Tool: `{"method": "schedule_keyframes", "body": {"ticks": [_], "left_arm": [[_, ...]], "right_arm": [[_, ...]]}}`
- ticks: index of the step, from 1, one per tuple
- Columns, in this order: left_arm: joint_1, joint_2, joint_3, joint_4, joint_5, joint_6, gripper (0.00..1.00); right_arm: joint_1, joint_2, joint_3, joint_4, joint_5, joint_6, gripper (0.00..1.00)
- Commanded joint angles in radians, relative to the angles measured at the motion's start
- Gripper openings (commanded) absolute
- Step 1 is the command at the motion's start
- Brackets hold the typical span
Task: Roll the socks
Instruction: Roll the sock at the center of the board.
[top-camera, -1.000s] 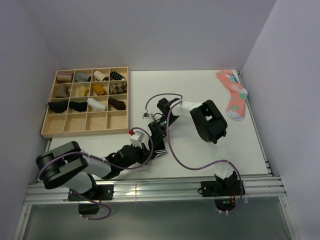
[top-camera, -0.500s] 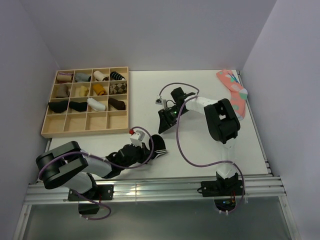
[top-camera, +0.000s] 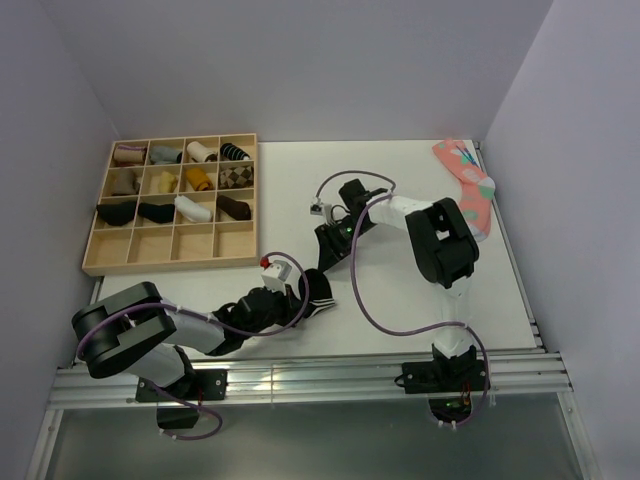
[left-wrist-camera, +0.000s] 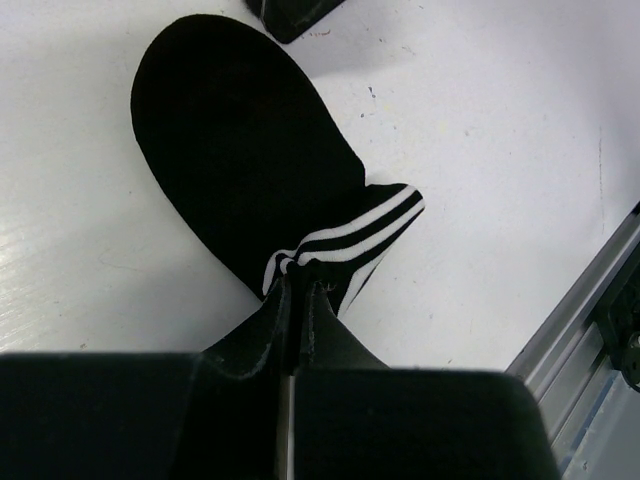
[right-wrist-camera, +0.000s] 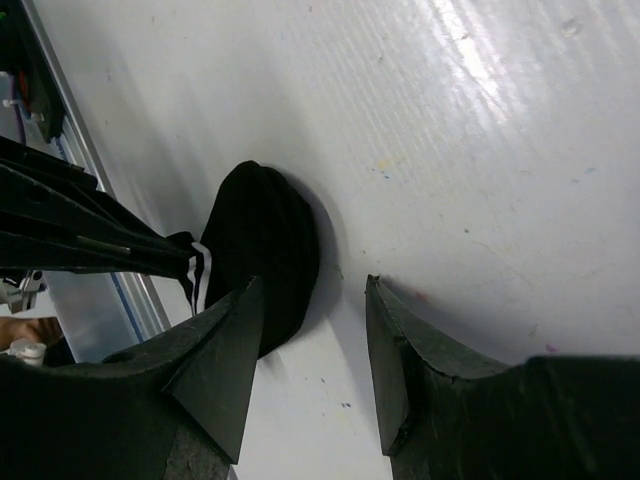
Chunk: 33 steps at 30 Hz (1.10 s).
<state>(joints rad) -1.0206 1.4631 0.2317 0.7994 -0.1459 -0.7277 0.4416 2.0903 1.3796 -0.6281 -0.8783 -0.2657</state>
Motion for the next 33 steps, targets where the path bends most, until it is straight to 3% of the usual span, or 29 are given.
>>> {"method": "schedule_keyframes", "body": {"ticks": [1, 9, 13, 17, 29, 33], "left_arm": [[-0.007, -0.004, 0.024, -0.046, -0.006, -0.009, 0.0], [-0.007, -0.01, 0.038, -0.069, -0.006, 0.002, 0.0], [-0.007, -0.006, 0.049, -0.083, 0.017, 0.013, 0.0], [-0.007, 0.008, 0.084, -0.144, 0.075, 0.028, 0.0], [0.011, 0.092, 0.182, -0.339, 0.256, -0.039, 0.0], [0.062, 0.103, 0.184, -0.358, 0.337, -0.079, 0.0]], "right_arm": [[0.034, -0.013, 0.002, -0.027, 0.019, -0.012, 0.53], [0.077, 0.014, 0.012, -0.033, 0.021, -0.006, 0.5], [0.077, 0.024, 0.019, -0.016, 0.027, 0.022, 0.23], [0.078, 0.03, 0.022, 0.01, 0.042, 0.051, 0.13], [0.078, 0.045, 0.048, 0.113, 0.071, 0.137, 0.06], [0.077, 0.036, 0.03, 0.157, 0.088, 0.164, 0.05]]}}
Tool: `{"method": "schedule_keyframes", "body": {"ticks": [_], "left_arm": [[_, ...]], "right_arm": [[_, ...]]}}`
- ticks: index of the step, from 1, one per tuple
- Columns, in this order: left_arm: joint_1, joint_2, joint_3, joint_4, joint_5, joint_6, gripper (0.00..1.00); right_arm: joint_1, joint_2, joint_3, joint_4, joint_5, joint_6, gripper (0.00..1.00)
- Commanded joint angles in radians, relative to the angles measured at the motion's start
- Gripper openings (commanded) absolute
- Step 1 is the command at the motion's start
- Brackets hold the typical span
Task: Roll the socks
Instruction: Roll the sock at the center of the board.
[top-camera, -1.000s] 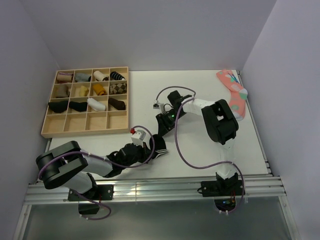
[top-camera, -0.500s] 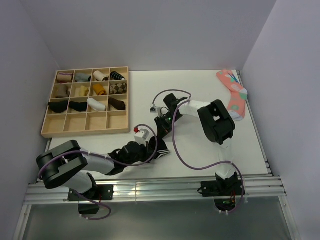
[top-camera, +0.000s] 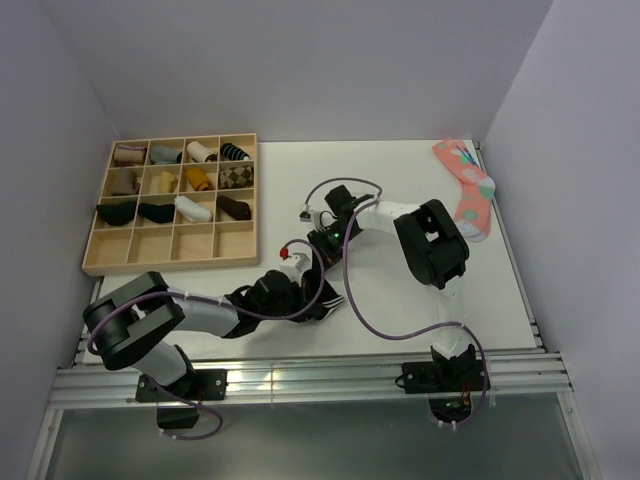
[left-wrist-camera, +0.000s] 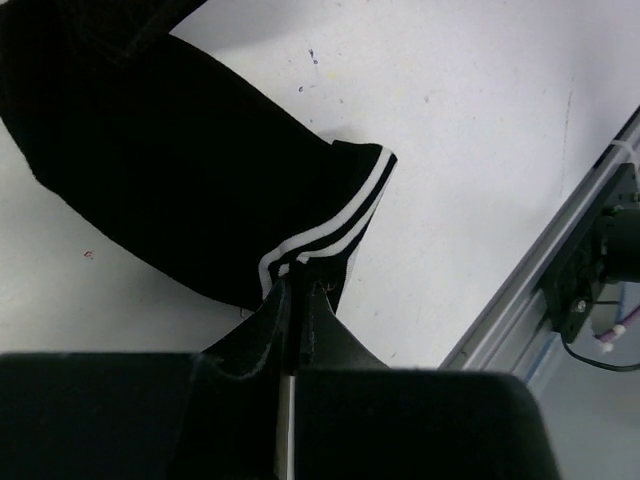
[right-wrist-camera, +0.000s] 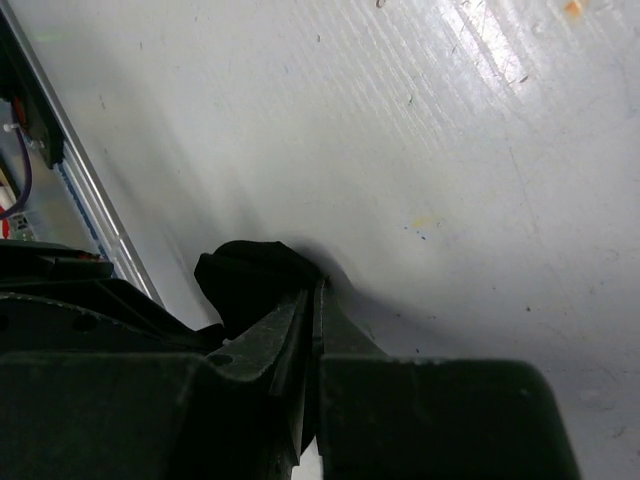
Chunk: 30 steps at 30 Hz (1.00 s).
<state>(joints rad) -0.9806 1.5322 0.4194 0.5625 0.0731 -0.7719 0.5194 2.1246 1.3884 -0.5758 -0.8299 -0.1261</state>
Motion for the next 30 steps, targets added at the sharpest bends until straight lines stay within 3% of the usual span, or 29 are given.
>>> {"method": "schedule_keyframes", "body": {"ticks": [1, 6, 12, 13, 15, 23, 30], "left_arm": [[0.034, 0.036, -0.001, -0.133, 0.14, -0.053, 0.0], [0.127, 0.014, 0.025, -0.223, 0.241, -0.078, 0.0], [0.19, 0.022, 0.074, -0.357, 0.312, -0.084, 0.0], [0.197, 0.025, 0.081, -0.383, 0.313, -0.075, 0.0], [0.223, 0.037, 0.096, -0.43, 0.324, -0.064, 0.0], [0.287, 0.065, 0.163, -0.539, 0.364, -0.033, 0.0], [0.309, 0.105, 0.269, -0.671, 0.386, 0.028, 0.0]], "right_arm": [[-0.001, -0.002, 0.02, 0.111, 0.04, 0.028, 0.05], [-0.002, -0.022, -0.011, 0.152, 0.055, 0.045, 0.11], [-0.01, -0.055, -0.054, 0.22, 0.072, 0.092, 0.42], [-0.013, -0.061, -0.057, 0.225, 0.072, 0.101, 0.51], [-0.019, -0.078, -0.068, 0.247, 0.083, 0.115, 0.56], [-0.122, -0.209, -0.173, 0.346, 0.092, 0.192, 0.56], [-0.183, -0.301, -0.21, 0.246, 0.068, 0.061, 0.52]]}}
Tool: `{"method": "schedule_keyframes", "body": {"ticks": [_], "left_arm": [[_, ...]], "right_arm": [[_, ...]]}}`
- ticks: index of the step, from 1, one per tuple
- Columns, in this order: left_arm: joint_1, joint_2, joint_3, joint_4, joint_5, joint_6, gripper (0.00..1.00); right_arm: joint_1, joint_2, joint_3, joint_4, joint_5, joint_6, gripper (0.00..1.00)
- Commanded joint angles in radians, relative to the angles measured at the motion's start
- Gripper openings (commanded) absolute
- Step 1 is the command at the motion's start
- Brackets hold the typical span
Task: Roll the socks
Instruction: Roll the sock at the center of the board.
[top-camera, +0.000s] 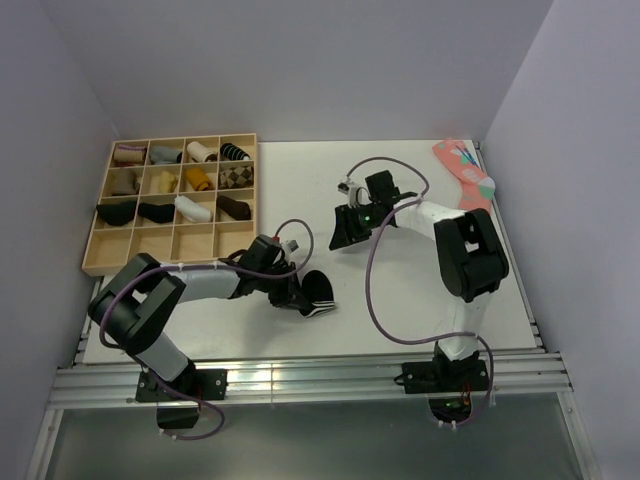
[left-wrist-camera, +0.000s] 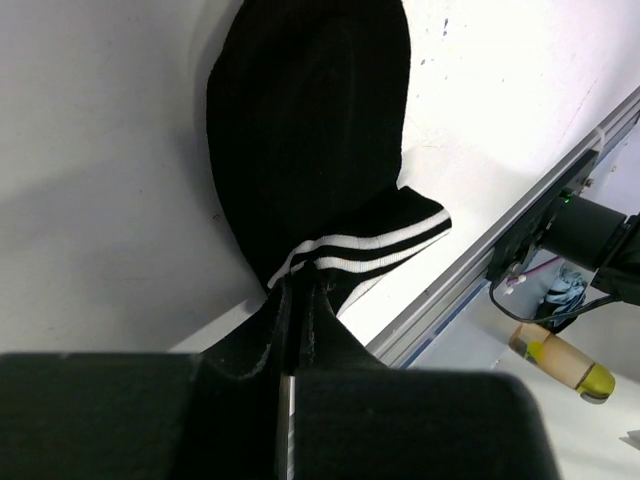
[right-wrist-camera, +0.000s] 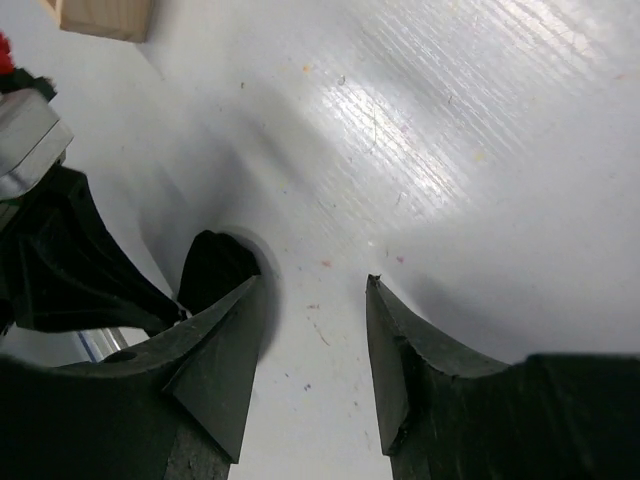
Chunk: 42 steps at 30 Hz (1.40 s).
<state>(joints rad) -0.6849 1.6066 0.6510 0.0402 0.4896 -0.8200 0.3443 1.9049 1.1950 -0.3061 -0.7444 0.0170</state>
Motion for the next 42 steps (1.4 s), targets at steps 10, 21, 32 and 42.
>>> {"method": "schedule_keyframes", "body": {"ticks": [10, 21, 32, 42], "left_arm": [[0.013, 0.105, 0.139, -0.223, 0.001, 0.12, 0.0], [0.012, 0.134, 0.145, -0.204, 0.021, 0.101, 0.0], [0.013, 0.136, 0.153, -0.221, 0.029, 0.111, 0.0], [0.012, 0.136, 0.141, -0.214, 0.037, 0.108, 0.0]], "right_arm": [[0.024, -0.231, -0.135, -0.281, -0.093, -0.531, 0.48], [0.194, -0.446, -0.313, -0.134, -0.047, -0.568, 0.5], [0.415, -0.497, -0.393, -0.062, 0.285, -0.657, 0.5], [0.51, -0.466, -0.419, 0.022, 0.445, -0.687, 0.48]]}}
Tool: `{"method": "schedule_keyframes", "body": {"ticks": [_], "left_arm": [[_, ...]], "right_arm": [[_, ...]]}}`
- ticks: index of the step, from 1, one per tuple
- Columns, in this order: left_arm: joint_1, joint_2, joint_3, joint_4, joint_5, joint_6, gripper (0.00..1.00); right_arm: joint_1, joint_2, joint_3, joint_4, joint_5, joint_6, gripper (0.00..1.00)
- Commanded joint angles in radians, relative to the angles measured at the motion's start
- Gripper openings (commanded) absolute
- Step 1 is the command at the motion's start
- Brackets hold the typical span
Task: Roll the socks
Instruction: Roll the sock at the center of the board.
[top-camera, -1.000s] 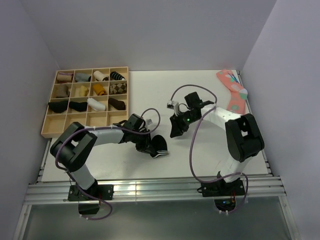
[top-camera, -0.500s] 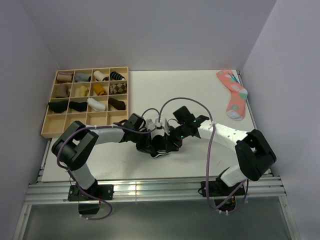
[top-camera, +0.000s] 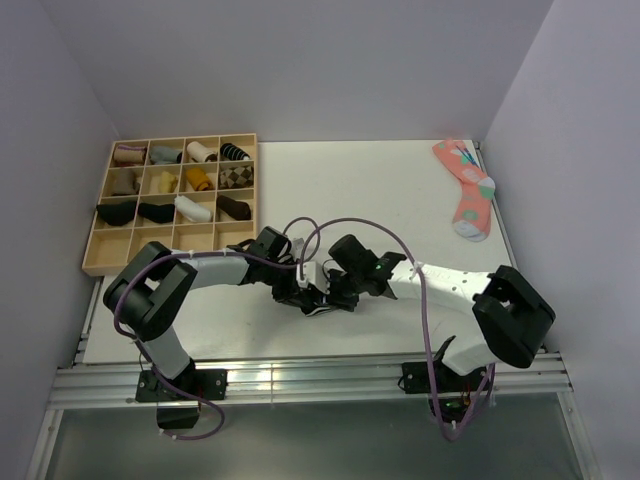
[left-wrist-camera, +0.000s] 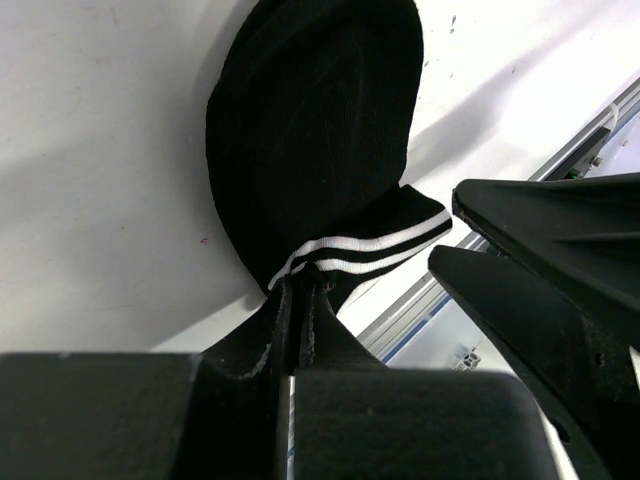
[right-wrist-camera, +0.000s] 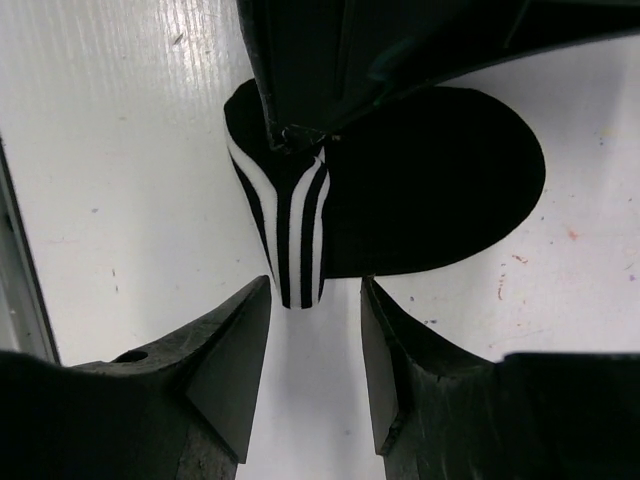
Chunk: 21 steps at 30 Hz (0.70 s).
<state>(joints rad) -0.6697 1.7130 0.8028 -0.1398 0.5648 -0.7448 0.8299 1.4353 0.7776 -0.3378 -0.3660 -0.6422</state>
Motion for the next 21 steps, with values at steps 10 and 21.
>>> {"method": "schedule_keyframes", "body": {"ticks": [10, 21], "left_arm": [[-0.002, 0.037, -0.01, -0.032, -0.028, 0.038, 0.0], [-0.002, 0.028, -0.011, -0.03, -0.022, 0.038, 0.0]], "right_arm": [[0.112, 0.037, -0.003, 0.062, 0.127, -0.047, 0.48], [0.158, 0.123, 0.048, 0.036, 0.174, -0.025, 0.46]]}}
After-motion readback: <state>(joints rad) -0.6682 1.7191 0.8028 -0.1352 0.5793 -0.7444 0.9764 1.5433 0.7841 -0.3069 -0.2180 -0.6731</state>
